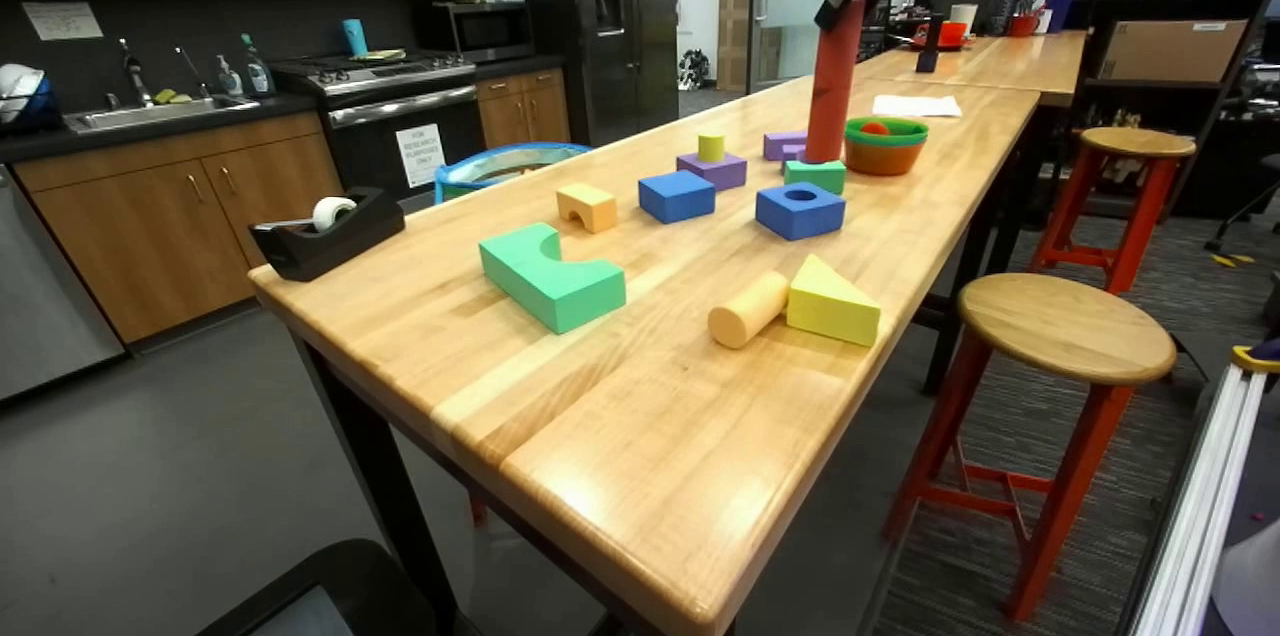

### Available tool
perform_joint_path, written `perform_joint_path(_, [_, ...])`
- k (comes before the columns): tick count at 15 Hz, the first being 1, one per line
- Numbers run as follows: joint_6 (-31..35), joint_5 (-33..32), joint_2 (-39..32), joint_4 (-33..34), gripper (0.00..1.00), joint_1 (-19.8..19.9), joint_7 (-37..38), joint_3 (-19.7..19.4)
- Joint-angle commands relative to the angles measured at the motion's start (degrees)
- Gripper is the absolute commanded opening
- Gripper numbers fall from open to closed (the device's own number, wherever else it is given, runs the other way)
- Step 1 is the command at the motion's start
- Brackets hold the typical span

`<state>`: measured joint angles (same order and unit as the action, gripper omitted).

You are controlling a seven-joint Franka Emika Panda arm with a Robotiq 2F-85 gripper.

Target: Pick up the blue block on the left, move it to the right and then put the orange cylindrical block in the center of the blue block

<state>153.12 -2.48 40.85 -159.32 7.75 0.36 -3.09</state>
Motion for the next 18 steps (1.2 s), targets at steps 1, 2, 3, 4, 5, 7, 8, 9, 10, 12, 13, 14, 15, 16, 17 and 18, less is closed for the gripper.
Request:
perform_joint_path(1, [4.0, -2.1, -3.4, 0.1, 0.15, 2.1, 0.2, 0.6])
perform_joint_path(2, [5.2, -2.4, -4.3, 0.1, 0.15, 2.5, 0.5, 0.8])
perform_joint_path(3, [6.6, -2.5, -5.4, 0.1, 0.15, 2.5, 0.5, 0.9])
perform_joint_path(4, [7.8, -2.6, -6.4, 0.1, 0.15, 2.4, 0.4, 0.8])
perform_joint_path(5, [8.9, -2.8, -7.3, 0.1, 0.15, 2.6, 0.5, 1.0])
perform_joint_path(7, [10.5, -2.7, -9.0, 0.0, 0.15, 2.5, 0.5, 1.1])
perform_joint_path(8, [11.1, -2.7, -9.8, 0.0, 0.15, 2.5, 0.4, 1.2])
perform_joint_path(9, [11.6, -2.8, -10.5, 0.0, 0.15, 2.6, 0.5, 1.3])
perform_joint_path(10, [12.0, -2.8, -11.1, 0.0, 0.15, 2.7, 0.6, 1.4])
perform_joint_path(12, [12.5, -2.8, -11.9, 0.0, 0.15, 2.7, 0.4, 1.3])
perform_joint_path(13, [12.6, -2.7, -12.1, 0.0, 0.15, 2.6, 0.3, 1.2])
perform_joint_path(14, [12.8, -2.8, -12.4, 0.0, 0.15, 2.6, 0.3, 1.2])
perform_joint_path(15, [13.0, -2.7, -12.7, 0.0, 0.15, 2.6, 0.3, 1.2])
perform_joint_path(16, [13.1, -2.7, -12.9, 0.0, 0.15, 2.5, 0.3, 1.2])
perform_joint_path(17, [13.3, -2.7, -13.1, 0.0, 0.15, 2.5, 0.3, 1.2])
perform_joint_path(18, [13.5, -2.6, -13.2, 0.0, 0.15, 2.5, 0.3, 1.2])
